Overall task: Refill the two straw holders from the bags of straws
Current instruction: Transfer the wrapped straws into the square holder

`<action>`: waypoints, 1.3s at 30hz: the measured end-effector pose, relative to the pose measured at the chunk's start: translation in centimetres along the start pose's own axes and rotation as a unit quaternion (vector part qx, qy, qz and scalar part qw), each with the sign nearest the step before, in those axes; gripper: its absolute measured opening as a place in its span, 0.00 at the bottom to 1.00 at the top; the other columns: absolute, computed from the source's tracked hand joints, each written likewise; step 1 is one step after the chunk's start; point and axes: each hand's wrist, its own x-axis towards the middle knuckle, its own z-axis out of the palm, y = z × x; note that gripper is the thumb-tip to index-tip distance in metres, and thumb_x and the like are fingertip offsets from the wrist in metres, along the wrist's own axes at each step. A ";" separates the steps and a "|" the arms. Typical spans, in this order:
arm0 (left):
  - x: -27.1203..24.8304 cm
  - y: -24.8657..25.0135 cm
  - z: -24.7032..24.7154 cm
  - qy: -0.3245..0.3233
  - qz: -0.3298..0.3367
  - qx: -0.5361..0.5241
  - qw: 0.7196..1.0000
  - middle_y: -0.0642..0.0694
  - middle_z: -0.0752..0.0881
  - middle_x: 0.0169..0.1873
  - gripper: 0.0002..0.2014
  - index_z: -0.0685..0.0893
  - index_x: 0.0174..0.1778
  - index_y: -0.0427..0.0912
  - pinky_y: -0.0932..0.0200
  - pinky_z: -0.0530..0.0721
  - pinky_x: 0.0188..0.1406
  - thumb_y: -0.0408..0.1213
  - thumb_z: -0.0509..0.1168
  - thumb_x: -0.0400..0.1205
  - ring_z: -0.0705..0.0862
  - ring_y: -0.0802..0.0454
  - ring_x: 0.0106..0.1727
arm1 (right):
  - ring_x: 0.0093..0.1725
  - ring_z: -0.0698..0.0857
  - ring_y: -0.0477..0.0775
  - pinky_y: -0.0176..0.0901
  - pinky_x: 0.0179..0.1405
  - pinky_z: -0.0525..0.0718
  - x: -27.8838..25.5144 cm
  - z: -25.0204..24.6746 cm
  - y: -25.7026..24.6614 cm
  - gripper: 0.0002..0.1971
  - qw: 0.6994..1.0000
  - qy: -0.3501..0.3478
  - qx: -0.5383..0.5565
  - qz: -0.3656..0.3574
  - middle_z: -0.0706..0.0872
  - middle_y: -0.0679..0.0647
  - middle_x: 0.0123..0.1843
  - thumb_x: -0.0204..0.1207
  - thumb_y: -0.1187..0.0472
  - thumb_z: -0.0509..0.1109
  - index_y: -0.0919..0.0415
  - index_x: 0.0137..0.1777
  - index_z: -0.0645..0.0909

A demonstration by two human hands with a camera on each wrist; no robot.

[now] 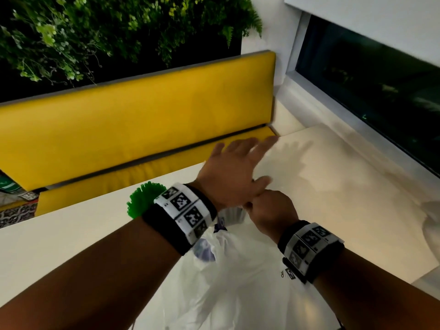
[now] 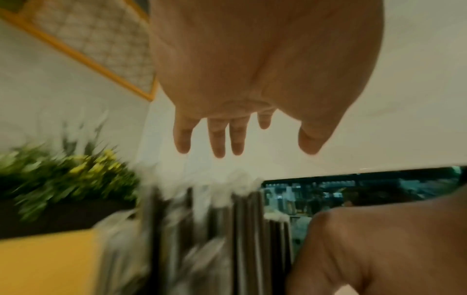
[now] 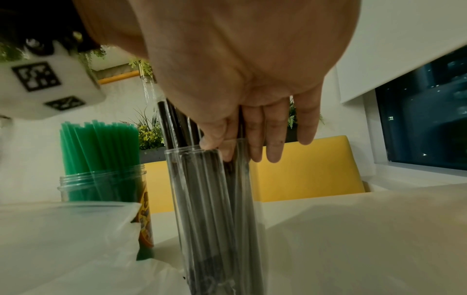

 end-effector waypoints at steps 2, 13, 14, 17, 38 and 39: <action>0.4 1.2 0.7 -0.033 0.007 0.067 0.997 0.49 0.60 0.87 0.33 0.51 0.86 0.60 0.28 0.53 0.82 0.64 0.47 0.85 0.55 0.43 0.87 | 0.14 0.74 0.62 0.38 0.17 0.61 -0.4 0.3 0.1 0.06 0.999 0.035 -0.035 -0.018 0.78 0.58 0.18 0.63 0.64 0.72 0.65 0.28 0.83; -0.5 -2.0 3.0 -0.043 -0.195 -0.010 0.980 0.43 0.63 0.85 0.39 0.62 0.84 0.56 0.32 0.60 0.81 0.72 0.41 0.80 0.56 0.36 0.86 | 0.39 0.86 0.55 0.45 0.31 0.70 0.0 0.9 0.5 0.17 0.996 -0.080 0.001 0.028 0.89 0.51 0.42 0.81 0.42 0.59 0.48 0.48 0.87; -0.9 -1.9 3.8 -0.077 -0.202 -0.042 0.975 0.42 0.61 0.85 0.39 0.58 0.85 0.55 0.34 0.60 0.81 0.72 0.44 0.81 0.54 0.35 0.86 | 0.39 0.86 0.55 0.45 0.31 0.71 0.0 0.9 0.5 0.17 0.996 -0.081 0.003 0.029 0.89 0.51 0.42 0.81 0.42 0.58 0.48 0.48 0.86; -0.7 -2.1 4.4 -0.086 -0.188 -0.085 0.975 0.41 0.60 0.86 0.39 0.58 0.85 0.54 0.34 0.57 0.83 0.71 0.49 0.81 0.52 0.35 0.86 | 0.39 0.86 0.55 0.47 0.32 0.76 0.0 1.1 0.5 0.17 0.996 -0.084 0.000 0.032 0.89 0.51 0.43 0.81 0.42 0.58 0.48 0.50 0.86; 0.4 -1.7 3.8 -0.160 -0.123 0.041 0.978 0.51 0.60 0.85 0.33 0.64 0.80 0.61 0.27 0.62 0.73 0.71 0.45 0.82 0.63 0.40 0.82 | 0.46 0.87 0.56 0.42 0.33 0.71 -1.0 0.7 -1.1 0.11 0.992 -0.042 0.074 0.094 0.90 0.49 0.51 0.82 0.49 0.63 0.46 0.52 0.87; -0.1 -1.5 3.0 -0.134 -0.117 0.024 0.984 0.50 0.59 0.86 0.34 0.63 0.81 0.61 0.26 0.60 0.76 0.72 0.45 0.81 0.61 0.40 0.84 | 0.52 0.86 0.53 0.42 0.37 0.75 -1.3 0.4 -1.1 0.11 0.987 -0.045 0.092 0.122 0.89 0.46 0.57 0.82 0.48 0.62 0.43 0.54 0.86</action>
